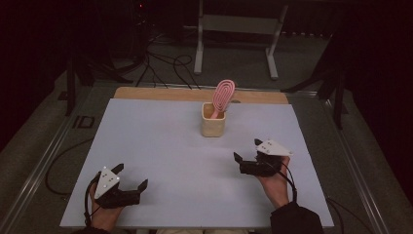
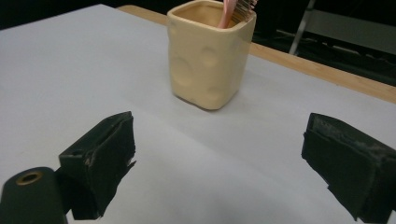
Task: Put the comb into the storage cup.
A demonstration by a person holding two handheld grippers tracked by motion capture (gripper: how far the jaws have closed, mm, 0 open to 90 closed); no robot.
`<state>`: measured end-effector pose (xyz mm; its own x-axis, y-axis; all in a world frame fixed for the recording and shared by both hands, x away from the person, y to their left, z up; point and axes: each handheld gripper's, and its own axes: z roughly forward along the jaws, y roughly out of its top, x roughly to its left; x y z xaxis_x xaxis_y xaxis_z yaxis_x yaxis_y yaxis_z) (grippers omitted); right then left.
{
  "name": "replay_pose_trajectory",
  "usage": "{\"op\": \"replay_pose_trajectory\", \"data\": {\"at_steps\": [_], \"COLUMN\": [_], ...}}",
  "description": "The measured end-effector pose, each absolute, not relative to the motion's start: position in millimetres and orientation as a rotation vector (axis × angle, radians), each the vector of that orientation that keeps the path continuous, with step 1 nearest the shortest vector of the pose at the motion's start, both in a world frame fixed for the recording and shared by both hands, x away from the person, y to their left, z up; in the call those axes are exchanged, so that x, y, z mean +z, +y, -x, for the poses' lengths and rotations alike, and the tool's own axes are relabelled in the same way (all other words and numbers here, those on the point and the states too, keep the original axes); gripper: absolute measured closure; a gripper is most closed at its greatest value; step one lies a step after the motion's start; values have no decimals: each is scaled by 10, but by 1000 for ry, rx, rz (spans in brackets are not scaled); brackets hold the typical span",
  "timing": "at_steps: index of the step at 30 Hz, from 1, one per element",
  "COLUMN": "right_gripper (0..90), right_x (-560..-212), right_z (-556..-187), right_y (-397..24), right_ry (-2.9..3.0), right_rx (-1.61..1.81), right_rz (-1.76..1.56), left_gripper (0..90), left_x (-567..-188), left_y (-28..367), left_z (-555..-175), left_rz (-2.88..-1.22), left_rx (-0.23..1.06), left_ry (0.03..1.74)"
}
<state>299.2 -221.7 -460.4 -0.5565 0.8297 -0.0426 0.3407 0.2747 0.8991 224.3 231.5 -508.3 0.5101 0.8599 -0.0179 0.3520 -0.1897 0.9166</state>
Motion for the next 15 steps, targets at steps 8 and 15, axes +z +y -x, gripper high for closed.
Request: {"op": "replay_pose_trajectory", "data": {"at_steps": [8,15], "right_gripper": [96,96], "right_x": [-4728,-4745], "right_z": [-2828,-2663], "right_y": [-2345,-2485], "right_ry": [2032,2019], "right_rx": [1231,1284], "right_rz": [-1048,-1002], "left_gripper": [0,0], "left_x": [-5080,-5069], "left_y": [2325,2336], "left_z": [-2239,-2229], "left_rz": [-1764,-1759], "left_rx": [650,657], "left_ry": [1025,1020]}}
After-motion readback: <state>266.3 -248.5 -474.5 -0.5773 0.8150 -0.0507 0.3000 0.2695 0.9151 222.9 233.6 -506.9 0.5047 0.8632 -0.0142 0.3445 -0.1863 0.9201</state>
